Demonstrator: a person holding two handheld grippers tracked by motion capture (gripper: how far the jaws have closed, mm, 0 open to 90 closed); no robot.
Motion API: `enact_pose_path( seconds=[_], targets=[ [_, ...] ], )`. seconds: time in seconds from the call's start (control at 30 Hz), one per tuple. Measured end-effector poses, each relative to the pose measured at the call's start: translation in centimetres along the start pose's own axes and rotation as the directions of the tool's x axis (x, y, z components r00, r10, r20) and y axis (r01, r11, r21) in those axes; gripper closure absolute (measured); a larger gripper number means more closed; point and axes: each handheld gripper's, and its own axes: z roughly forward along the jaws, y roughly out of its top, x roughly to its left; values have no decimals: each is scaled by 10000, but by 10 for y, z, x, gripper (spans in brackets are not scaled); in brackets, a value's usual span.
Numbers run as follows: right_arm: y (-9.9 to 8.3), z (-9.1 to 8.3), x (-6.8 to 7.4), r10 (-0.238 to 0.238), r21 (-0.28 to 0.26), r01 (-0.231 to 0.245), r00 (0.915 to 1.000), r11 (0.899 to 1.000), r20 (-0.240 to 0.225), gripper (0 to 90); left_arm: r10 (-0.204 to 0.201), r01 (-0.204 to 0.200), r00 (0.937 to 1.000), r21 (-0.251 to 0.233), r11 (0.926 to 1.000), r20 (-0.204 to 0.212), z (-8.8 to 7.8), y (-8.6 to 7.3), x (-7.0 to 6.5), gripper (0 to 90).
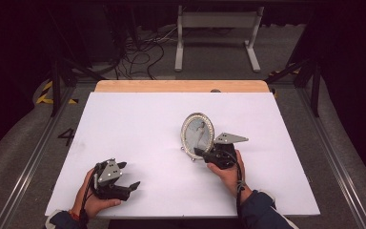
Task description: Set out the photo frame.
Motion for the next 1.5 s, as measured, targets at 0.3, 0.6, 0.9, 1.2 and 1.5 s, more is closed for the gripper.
enact_pose_path(
  seconds=[0.3,0.6,0.9,1.2,1.5],
  targets=[
    [-4,-10,-4,88,344,-69,9983,9994,-571,798,242,-242,9993,-27,9997,299,11,10,1,170],
    [-8,-14,0,-36,179,41,9997,9998,-245,765,423,-408,9979,-298,9987,492,26,29,9,171],
    [-13,-23,3,-208,-16,209,9994,9998,265,702,273,-165,9939,-999,9949,1073,51,64,26,178],
    [-16,-38,10,-524,-273,547,9956,9981,779,692,473,-168,9829,-1692,9854,1780,79,104,32,184],
    [-16,-55,15,-781,-900,905,9880,9918,1334,735,561,-113,9696,-1856,9826,2380,113,133,29,207]
  ],
)
